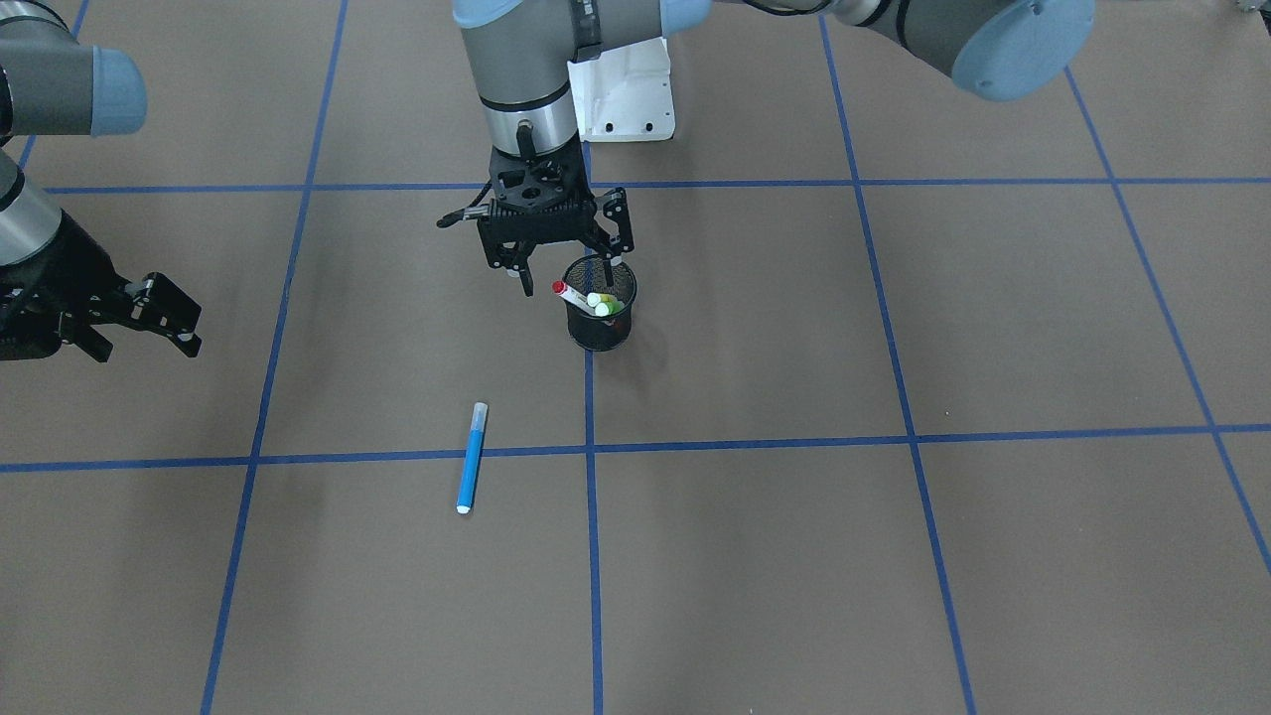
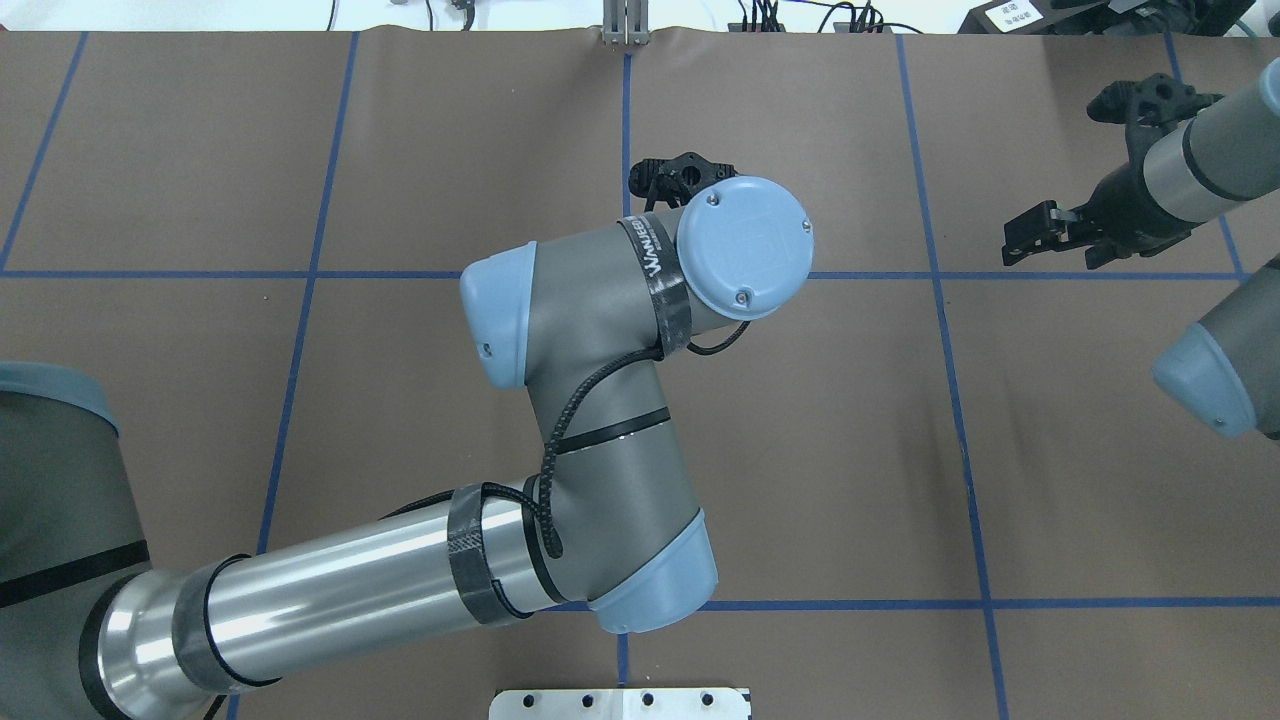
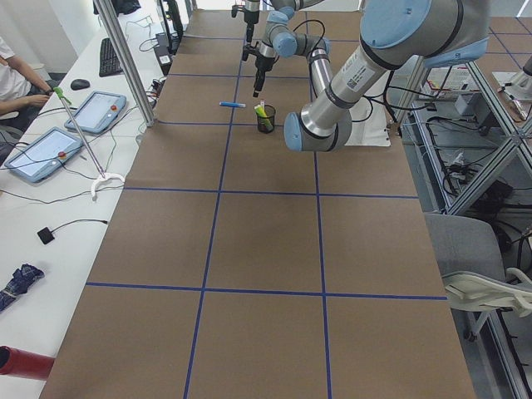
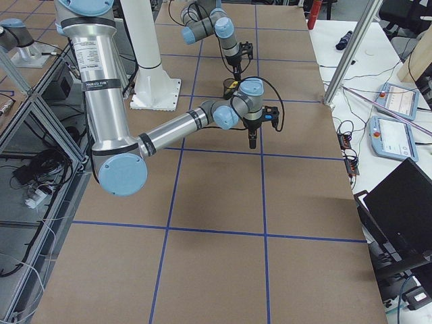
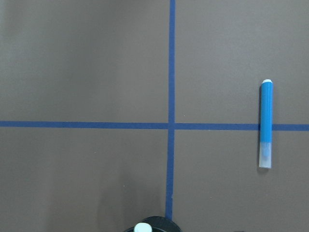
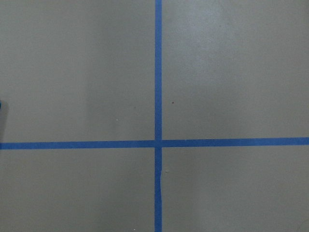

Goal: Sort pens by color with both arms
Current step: 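Lower the left gripper onto the red-capped marker in the cup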

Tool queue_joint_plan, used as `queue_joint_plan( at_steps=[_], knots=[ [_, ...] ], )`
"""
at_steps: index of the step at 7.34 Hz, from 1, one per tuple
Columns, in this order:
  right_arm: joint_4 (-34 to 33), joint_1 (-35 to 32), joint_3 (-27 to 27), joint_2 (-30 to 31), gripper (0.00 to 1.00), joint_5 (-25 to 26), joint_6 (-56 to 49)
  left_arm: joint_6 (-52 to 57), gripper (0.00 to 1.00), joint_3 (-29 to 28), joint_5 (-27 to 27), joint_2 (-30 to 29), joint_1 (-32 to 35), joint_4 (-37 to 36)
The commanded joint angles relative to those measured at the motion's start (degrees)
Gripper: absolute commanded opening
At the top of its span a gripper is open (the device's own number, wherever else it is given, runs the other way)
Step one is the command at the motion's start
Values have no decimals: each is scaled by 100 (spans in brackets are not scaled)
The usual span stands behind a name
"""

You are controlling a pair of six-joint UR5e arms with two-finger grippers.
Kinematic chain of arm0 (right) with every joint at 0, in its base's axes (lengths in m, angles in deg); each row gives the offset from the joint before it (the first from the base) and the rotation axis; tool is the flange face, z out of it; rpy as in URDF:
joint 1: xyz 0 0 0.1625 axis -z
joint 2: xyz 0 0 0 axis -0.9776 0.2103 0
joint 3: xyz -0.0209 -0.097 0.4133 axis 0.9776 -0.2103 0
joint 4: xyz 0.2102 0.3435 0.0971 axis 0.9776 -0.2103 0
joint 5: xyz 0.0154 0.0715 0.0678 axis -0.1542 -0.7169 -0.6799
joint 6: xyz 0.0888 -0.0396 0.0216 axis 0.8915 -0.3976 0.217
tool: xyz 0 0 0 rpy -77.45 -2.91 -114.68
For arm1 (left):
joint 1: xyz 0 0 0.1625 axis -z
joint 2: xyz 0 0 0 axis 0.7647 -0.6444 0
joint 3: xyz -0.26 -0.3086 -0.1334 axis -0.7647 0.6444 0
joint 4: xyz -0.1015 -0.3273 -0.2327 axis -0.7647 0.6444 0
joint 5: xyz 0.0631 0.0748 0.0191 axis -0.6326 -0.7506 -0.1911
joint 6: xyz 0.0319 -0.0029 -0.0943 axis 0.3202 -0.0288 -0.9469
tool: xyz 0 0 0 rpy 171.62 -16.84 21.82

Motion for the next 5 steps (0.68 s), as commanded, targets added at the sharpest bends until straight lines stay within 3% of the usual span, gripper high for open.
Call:
queue_joint_plan(
  at_steps=[1, 5],
  knots=[
    [1, -4, -16, 19, 98, 144, -19, 178, 83, -230, -125, -26, -92, 2],
    [1, 5, -25, 28, 98, 145, -36, 179, 68, -380, -125, -44, -198, 2]
  ],
)
